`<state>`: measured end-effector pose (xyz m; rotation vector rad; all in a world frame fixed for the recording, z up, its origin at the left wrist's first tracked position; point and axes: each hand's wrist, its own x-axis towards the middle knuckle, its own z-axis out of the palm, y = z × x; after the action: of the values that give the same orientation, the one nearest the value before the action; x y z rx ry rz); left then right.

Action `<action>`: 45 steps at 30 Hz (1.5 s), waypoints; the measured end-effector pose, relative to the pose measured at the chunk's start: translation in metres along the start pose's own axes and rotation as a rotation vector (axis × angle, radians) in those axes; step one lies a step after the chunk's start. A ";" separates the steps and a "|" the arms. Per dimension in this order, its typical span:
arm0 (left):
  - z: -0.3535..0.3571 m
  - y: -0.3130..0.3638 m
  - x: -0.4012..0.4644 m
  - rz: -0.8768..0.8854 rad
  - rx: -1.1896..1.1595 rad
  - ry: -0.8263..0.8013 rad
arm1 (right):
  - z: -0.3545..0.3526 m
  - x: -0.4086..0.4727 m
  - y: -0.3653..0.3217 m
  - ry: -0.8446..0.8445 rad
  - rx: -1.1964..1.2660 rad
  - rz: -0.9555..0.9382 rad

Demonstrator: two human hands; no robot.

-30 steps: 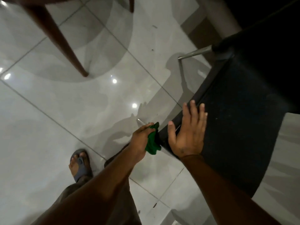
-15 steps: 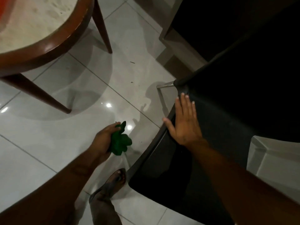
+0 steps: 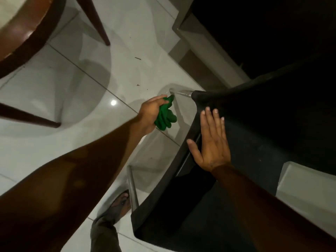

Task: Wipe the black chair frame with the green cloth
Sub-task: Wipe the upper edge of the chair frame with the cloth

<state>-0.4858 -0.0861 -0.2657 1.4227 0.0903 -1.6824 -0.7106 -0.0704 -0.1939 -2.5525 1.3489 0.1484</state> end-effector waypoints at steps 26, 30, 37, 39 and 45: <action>0.094 -0.003 0.100 0.001 -0.005 -0.150 | 0.009 0.004 0.007 0.034 -0.001 0.020; 0.095 0.005 0.135 -0.146 0.015 -0.034 | 0.011 0.003 0.007 0.044 0.015 0.028; 0.098 0.014 0.112 -0.080 0.254 -0.105 | 0.009 0.005 0.007 0.043 0.022 0.023; 0.097 0.009 0.094 0.014 0.330 -0.151 | 0.008 0.005 0.005 0.045 0.017 0.019; 0.090 0.023 0.115 0.012 0.509 -0.210 | 0.010 0.006 0.007 0.065 0.025 0.012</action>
<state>-0.5302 -0.2171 -0.3190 1.5869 -0.4948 -1.9176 -0.7125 -0.0759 -0.2063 -2.5500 1.3805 0.0506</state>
